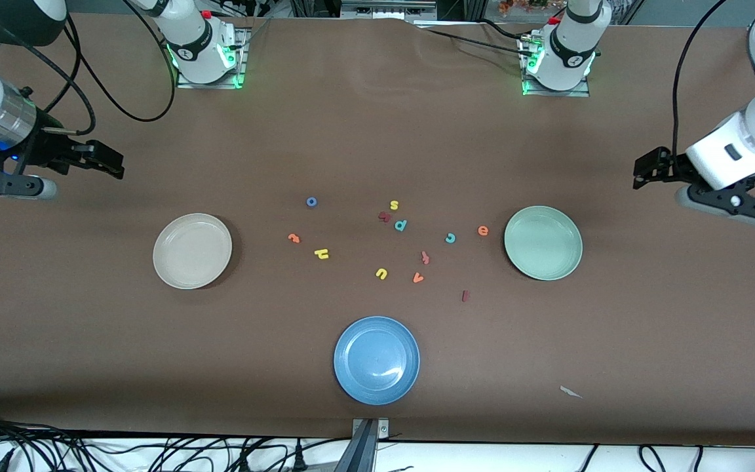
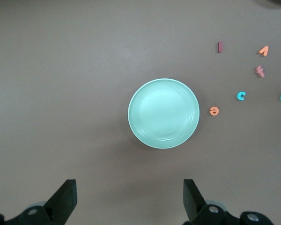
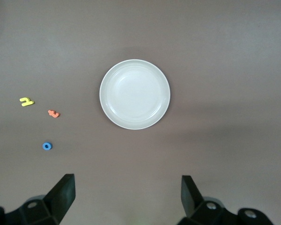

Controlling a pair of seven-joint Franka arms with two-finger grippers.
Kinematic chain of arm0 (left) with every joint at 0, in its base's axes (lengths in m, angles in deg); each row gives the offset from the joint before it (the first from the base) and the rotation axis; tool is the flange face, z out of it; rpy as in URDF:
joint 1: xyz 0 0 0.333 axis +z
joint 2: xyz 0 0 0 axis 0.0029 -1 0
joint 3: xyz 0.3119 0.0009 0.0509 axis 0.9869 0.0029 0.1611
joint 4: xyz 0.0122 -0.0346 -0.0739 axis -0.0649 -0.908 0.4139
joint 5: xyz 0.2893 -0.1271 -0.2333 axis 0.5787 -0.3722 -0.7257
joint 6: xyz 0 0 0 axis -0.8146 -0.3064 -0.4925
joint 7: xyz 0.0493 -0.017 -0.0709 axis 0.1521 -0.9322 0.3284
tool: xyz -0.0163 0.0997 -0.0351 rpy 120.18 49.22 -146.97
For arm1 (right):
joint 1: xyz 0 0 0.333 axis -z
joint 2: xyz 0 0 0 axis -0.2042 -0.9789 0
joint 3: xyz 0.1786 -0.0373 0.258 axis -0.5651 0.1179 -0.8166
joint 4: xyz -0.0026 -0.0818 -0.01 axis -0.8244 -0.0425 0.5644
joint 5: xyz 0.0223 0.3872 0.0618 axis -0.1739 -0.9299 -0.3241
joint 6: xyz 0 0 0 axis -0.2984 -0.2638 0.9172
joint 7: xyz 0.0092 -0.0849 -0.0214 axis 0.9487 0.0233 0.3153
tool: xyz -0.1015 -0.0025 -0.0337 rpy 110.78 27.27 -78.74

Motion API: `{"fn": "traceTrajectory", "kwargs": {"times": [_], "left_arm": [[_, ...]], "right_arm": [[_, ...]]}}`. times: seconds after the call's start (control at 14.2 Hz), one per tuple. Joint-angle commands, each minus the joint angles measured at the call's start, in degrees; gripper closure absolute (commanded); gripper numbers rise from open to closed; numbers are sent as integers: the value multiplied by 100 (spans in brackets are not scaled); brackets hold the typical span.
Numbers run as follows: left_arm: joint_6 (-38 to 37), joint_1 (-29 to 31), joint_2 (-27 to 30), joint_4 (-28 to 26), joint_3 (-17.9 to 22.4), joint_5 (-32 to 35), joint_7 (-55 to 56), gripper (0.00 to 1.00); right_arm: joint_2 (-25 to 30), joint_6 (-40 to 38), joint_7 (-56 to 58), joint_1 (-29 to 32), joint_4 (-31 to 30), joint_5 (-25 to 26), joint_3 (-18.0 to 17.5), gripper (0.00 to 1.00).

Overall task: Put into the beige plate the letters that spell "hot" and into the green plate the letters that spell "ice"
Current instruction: 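Grasp the pink letter with the left gripper while the right gripper advances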

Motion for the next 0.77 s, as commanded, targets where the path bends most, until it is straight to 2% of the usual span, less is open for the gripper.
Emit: {"fn": "traceTrajectory", "kwargs": {"times": [0.0,0.21,0.35,0.56,0.7], "left_arm": [[150,-271,-799,541,-126,17,-42,0],[300,-571,-1661,1263,-135,61,-50,0],[641,-764,-2109,1536,-136,43,-50,0],[1554,-975,-2637,1572,-144,8,29,0],[2021,-993,-2945,1581,-170,-10,29,0]], "right_arm": [[45,258,-409,-95,-283,-122,-91,0],[36,618,-1199,-104,-582,-122,-494,0],[18,881,-1473,-131,-845,-122,-671,0],[18,1565,-1885,-183,-1416,-122,-917,0],[-69,2171,-2578,-350,-1803,-113,-1093,0]]}}
